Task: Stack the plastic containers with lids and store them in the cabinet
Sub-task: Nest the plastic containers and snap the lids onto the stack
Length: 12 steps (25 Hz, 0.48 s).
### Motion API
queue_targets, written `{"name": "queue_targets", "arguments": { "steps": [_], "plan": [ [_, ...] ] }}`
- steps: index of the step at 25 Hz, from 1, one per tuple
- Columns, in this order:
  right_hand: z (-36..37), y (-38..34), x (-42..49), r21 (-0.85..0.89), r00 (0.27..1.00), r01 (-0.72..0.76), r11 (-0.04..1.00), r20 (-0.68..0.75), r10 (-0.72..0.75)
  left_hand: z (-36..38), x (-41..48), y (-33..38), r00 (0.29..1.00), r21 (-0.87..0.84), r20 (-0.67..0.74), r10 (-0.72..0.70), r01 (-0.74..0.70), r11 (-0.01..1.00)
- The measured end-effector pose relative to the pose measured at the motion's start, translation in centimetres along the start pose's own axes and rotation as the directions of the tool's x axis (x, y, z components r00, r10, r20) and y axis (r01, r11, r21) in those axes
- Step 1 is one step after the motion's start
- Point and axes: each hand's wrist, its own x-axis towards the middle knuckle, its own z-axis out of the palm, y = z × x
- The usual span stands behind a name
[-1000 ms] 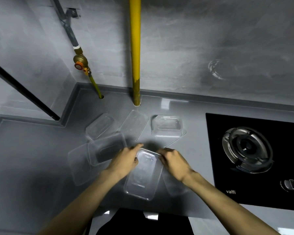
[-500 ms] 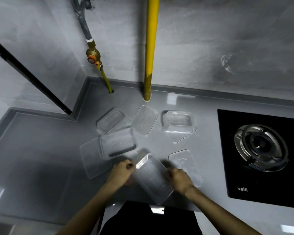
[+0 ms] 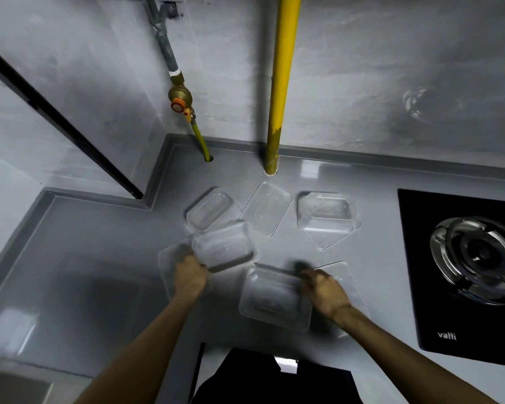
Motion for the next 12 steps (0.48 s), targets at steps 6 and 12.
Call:
{"name": "queue_targets", "arguments": {
  "steps": [6, 12],
  "plan": [
    [-2.3, -3.6, -1.0, 0.418, 0.995, -0.021, 0.908, -0.076, 0.058, -2.3, -1.5, 0.6, 0.988, -0.334, 0.151, 0.017, 0.035, 0.942],
    [-3.6, -9.5, -0.9, 0.892, 0.971, -0.24, 0.383, 0.219, 0.096, -3.1, -5.6, 5.9, 0.931, -0.526, 0.292, 0.219, -0.034, 0.85]
  ]
}}
